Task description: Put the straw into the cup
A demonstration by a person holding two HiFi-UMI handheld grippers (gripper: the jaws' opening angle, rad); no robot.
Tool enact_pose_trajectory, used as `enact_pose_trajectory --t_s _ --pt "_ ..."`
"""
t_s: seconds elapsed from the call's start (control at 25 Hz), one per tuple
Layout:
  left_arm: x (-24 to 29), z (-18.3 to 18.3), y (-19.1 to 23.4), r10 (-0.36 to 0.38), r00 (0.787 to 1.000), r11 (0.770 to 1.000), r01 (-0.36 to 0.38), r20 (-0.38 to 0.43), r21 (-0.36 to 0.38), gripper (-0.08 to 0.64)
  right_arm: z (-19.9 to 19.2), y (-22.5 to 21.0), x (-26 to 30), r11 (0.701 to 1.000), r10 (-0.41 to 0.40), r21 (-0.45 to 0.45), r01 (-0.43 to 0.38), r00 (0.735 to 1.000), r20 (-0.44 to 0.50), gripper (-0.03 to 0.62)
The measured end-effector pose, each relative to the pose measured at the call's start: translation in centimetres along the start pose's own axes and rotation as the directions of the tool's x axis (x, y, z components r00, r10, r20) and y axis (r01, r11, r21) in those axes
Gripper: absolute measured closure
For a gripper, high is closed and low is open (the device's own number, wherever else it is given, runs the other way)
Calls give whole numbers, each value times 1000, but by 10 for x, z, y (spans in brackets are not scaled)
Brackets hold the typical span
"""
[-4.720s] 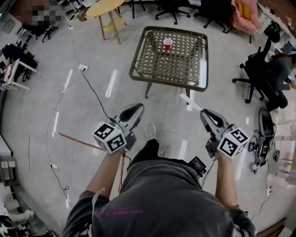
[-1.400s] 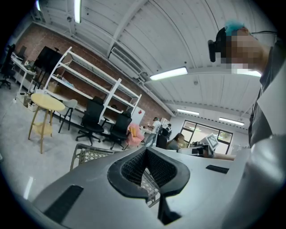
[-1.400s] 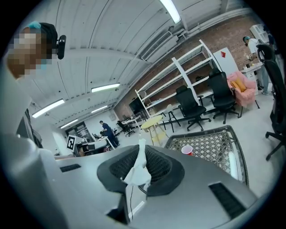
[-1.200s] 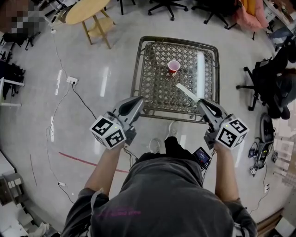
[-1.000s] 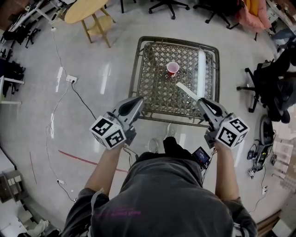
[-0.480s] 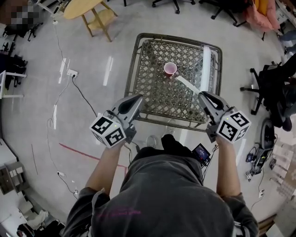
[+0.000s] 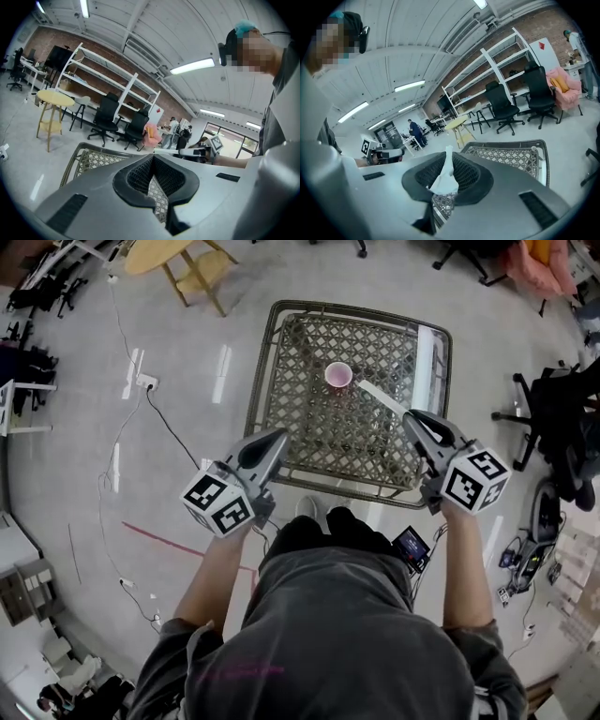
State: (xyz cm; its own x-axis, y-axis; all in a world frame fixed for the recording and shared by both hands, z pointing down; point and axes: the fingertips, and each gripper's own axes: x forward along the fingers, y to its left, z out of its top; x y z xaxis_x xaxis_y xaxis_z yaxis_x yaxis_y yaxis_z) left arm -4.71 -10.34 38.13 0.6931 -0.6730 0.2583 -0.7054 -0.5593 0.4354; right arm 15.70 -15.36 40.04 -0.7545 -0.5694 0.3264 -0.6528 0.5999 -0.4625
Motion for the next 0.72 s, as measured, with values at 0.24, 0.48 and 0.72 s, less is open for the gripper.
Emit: enact_pose_trajectory --t_s 0.24,0.48,0.72 --pt "4 1 -2 12 1000 1000 -12 -4 -2 549 2 -13 5 1000 5 -6 -5 1000 -17 548" --pt "4 -3 10 3 1000 1000 -4 -11 -25 549 4 -20 25 999 -13 -45 11 998 -56 548" --pt "4 -7 27 -17 1000 999 16 -23 -46 549 4 -30 50 993 -42 -112 28 992 -121 548"
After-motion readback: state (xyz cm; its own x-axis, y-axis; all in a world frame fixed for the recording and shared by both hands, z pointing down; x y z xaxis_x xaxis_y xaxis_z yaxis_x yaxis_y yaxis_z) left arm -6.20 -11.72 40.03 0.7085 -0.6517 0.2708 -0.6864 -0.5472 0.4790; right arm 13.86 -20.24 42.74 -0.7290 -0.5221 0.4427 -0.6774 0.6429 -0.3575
